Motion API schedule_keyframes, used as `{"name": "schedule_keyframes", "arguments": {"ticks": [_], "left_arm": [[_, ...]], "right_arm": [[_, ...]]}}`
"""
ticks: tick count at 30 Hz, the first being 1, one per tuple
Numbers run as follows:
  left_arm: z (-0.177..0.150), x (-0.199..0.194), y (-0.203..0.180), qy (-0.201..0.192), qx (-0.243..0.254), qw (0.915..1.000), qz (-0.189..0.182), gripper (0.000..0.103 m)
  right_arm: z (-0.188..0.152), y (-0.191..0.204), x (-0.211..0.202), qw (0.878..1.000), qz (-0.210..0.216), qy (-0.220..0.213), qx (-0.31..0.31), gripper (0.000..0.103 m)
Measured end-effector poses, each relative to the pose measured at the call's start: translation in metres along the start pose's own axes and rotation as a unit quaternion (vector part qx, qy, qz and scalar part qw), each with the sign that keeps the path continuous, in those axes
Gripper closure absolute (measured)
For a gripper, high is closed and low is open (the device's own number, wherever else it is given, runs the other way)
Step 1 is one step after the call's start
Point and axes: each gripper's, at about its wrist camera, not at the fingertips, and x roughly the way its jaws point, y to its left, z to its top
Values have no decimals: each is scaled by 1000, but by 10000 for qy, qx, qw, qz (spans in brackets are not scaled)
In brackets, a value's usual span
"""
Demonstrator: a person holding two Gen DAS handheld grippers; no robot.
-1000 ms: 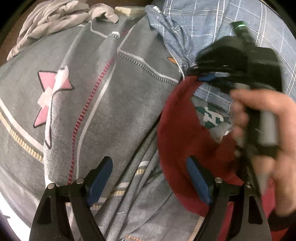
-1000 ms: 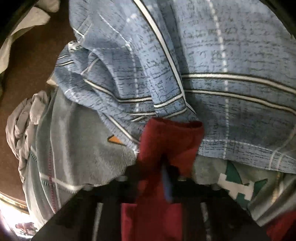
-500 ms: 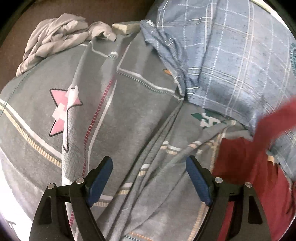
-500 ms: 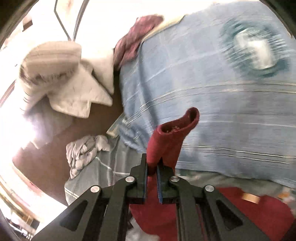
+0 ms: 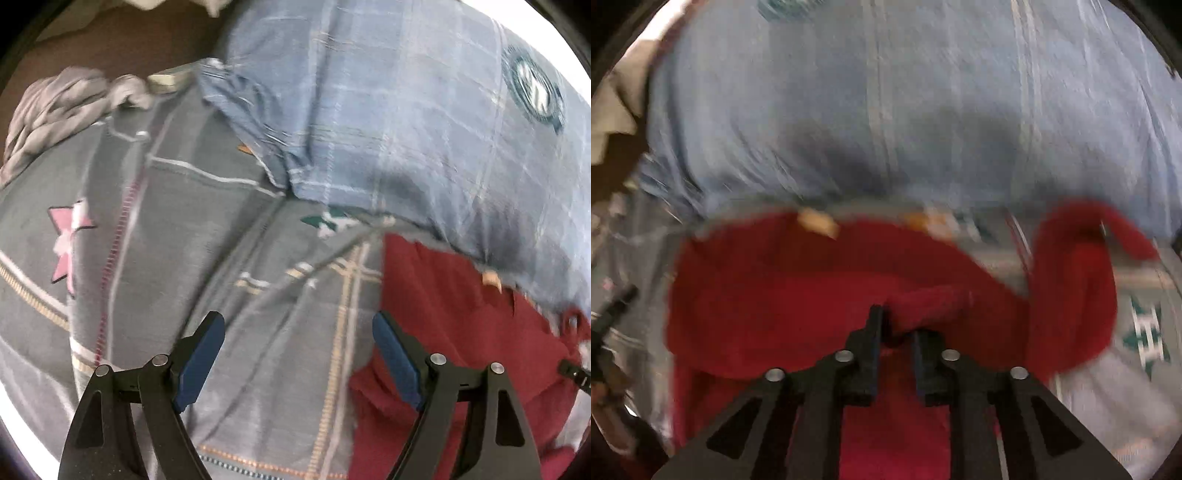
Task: Fold small clothes
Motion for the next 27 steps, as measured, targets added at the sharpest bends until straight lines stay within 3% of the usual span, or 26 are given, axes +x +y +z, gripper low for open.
{"name": "schedule_keyframes", "arguments": {"ticks": [1, 2, 5, 6, 8, 11, 16, 19, 22, 24, 27], "left_arm": [[-1, 3, -3, 77, 80, 9999, 51, 21], [-1, 7, -7, 150, 136, 9997, 114, 21], [-3, 26, -16, 471, 408, 9967, 520, 21], [-4, 31, -18, 558, 447, 9956, 607, 22], [-5, 41, -21, 739, 468, 9938, 679, 22], [-3, 45, -25, 734, 459, 9933, 768, 22], [4, 54, -18, 764, 307, 9932, 818, 21], [8, 55, -6, 744, 92, 9944, 739, 21], [12, 48, 3, 591, -105, 9961, 649, 21], [12, 47, 9, 587, -222, 9963, 589, 21], [13, 51, 16, 668, -386, 9956, 523, 21]], "right_arm": [[-7, -2, -3, 9999, -149, 55, 11, 72], [-13, -3, -9, 9992, -394, 30, 4, 60], [-8, 0, -39, 9973, -590, -434, 29, 50], [-3, 8, -47, 9974, -380, -616, 39, 49], [12, 40, -54, 9955, 469, -801, -161, 47], [31, 110, -34, 9814, 1522, -754, -889, 47], [44, 220, 26, 9547, 1999, -455, -2159, 49], [37, 253, 55, 9412, 1844, -398, -2804, 49], [35, 260, 84, 9419, 1768, -130, -2853, 52], [36, 262, 98, 9448, 1756, 95, -2765, 77], [42, 260, 95, 9512, 1761, 43, -2534, 91]]}}
